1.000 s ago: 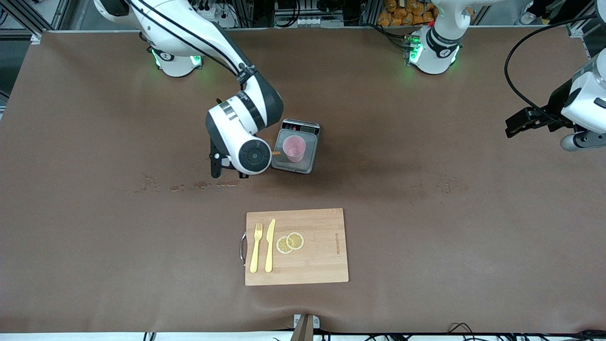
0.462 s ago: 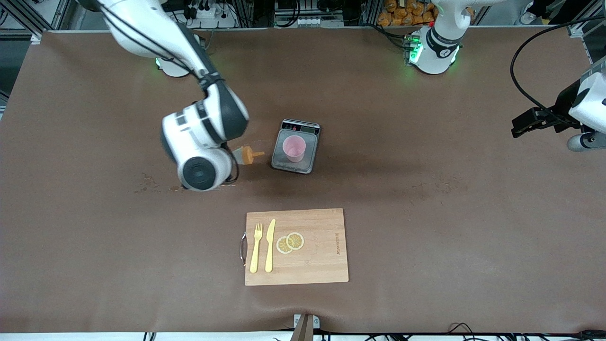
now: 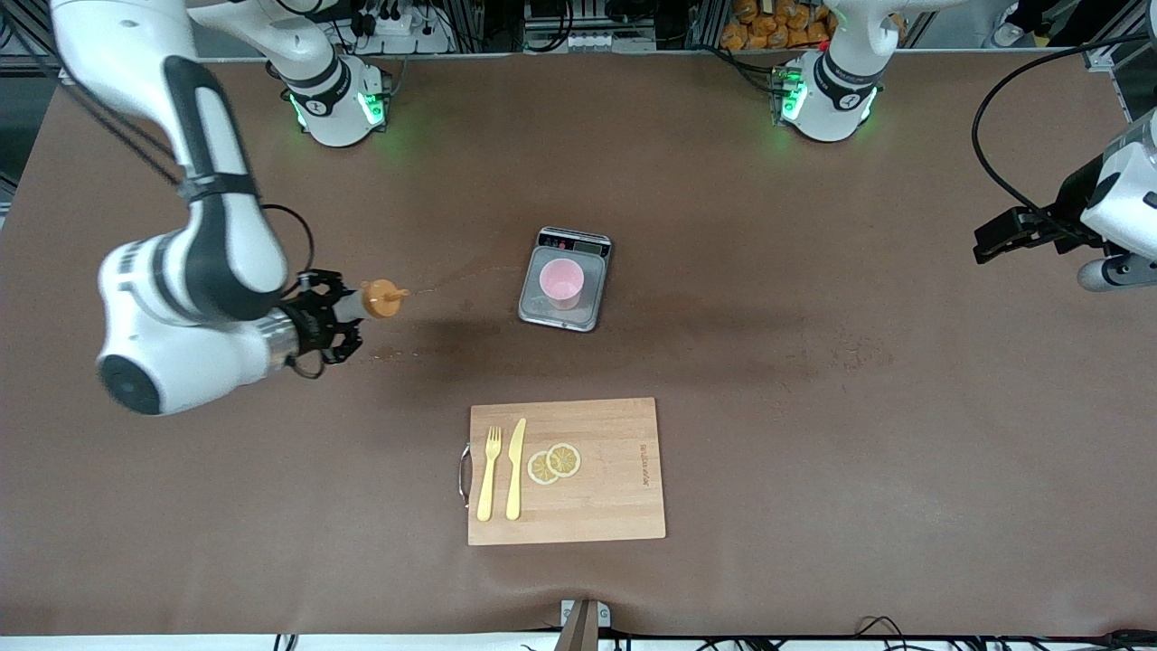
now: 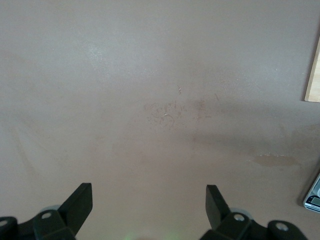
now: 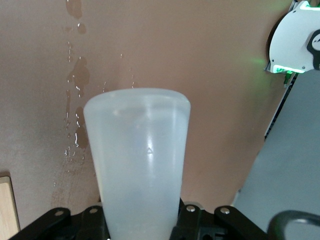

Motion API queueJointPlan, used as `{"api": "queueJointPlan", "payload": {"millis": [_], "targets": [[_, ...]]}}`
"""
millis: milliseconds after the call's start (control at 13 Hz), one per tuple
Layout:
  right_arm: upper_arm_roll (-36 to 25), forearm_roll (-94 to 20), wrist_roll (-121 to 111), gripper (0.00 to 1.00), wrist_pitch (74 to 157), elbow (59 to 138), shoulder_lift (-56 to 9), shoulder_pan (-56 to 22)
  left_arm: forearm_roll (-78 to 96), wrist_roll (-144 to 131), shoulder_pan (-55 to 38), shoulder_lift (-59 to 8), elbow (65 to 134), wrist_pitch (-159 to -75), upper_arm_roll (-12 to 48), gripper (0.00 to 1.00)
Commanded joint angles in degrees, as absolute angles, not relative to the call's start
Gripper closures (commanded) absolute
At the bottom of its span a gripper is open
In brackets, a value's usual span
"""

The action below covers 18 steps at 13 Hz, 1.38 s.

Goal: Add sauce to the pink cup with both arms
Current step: 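Carry the sauce bottle back to its starting spot with the right gripper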

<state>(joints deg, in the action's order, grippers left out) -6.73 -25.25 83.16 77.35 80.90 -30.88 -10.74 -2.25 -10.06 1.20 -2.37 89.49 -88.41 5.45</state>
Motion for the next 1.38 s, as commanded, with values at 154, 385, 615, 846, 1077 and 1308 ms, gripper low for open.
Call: {"api": "queueJointPlan", "payload": {"millis": [154, 385, 615, 846, 1077, 1308], "targets": [[-5.6, -31.2, 68.8, 0.93, 72.5, 83.1, -30.1, 0.5, -1.1, -9.3, 1.1, -1.6, 90.1, -88.8, 5.0, 0.0], [-5.6, -34.7, 60.8, 0.91, 70.5, 84.3, -31.5, 6.4, -1.1, -9.6, 1.1, -1.6, 89.7, -88.8, 5.2, 0.0], [-5.6, -36.6, 52.1, 0.89, 68.6, 84.3, -35.1, 12.2, -1.1, -9.7, 1.0, -1.5, 89.7, -88.8, 5.2, 0.0], [-5.6, -36.9, 44.0, 0.89, 68.3, 84.2, -39.1, 17.3, -1.1, -9.7, 1.0, -1.5, 89.8, -88.8, 5.2, 0.0], [-5.6, -41.6, 40.2, 0.89, 68.2, 84.2, -43.2, 21.6, -1.1, -9.7, 1.1, -1.3, 89.8, -88.8, 5.2, 0.0], [-5.6, -44.9, 37.8, 0.86, 68.3, 84.2, -46.6, 23.5, -1.1, -9.7, 1.1, -1.4, 89.8, -88.8, 5.2, 0.0]]}}
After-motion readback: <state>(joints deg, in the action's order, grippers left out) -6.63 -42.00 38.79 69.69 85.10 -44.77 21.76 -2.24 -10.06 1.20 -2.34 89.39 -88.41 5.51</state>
